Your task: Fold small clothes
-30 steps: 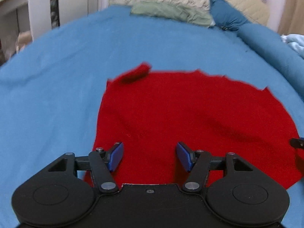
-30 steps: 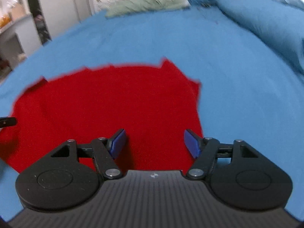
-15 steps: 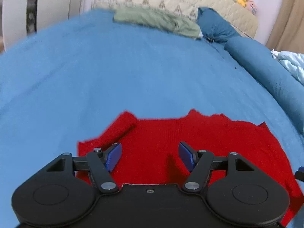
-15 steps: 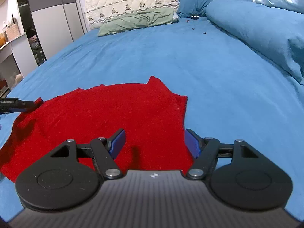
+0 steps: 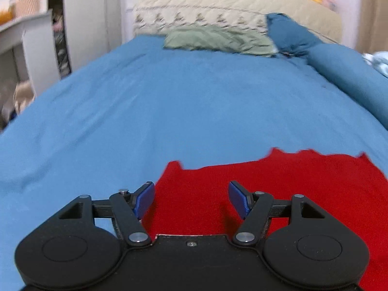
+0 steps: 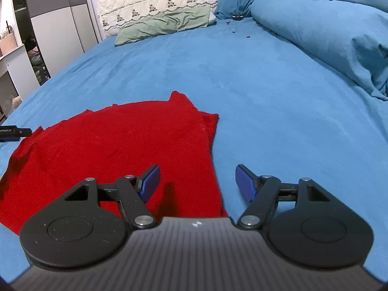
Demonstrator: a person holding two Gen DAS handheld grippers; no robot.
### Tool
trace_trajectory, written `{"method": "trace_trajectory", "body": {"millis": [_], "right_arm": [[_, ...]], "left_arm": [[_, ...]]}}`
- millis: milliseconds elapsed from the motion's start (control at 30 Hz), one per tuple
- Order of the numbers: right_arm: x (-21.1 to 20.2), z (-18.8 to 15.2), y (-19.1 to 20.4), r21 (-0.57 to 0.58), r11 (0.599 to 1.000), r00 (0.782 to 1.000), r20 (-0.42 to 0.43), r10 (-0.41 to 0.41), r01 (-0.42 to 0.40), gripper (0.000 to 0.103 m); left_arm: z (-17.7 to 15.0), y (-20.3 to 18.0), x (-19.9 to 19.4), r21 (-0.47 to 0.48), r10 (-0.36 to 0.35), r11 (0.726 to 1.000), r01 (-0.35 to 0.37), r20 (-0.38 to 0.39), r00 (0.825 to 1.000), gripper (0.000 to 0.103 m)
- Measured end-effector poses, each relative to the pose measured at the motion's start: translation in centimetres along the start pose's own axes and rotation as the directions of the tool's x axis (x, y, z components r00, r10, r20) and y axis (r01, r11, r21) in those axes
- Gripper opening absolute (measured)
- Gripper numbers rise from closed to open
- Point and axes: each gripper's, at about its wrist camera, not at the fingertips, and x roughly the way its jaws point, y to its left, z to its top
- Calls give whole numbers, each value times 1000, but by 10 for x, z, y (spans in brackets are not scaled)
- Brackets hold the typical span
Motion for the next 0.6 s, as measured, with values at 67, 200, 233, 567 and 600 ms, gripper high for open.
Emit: {"method": "trace_trajectory", "body": {"millis": [67, 200, 233, 567, 600], "right_arm": [[-11, 1, -3, -8, 1000, 1000, 8, -6, 6, 84], [-33, 5, -9, -23, 1000, 1000, 1, -7, 7, 85], [-38, 5, -9, -37, 999, 1000, -7, -11, 10, 85], [-36, -24, -7, -18, 1000, 998, -59, -14, 13, 85], [-32, -27, -6, -16, 1000, 998, -56, -18, 17, 84]], "left_arm": [[-2, -14, -22, 17, -19, 1000, 19, 7, 1000, 80], [-12, -53, -68, 52, -81, 996, 79, 26, 996, 100], [-17, -66, -76, 67, -103, 993, 102, 16, 995, 100], [-67, -139, -45, 80, -88, 992, 98, -122, 989, 101], [-70, -140, -38, 61, -81, 994, 90, -134, 988, 101]]}}
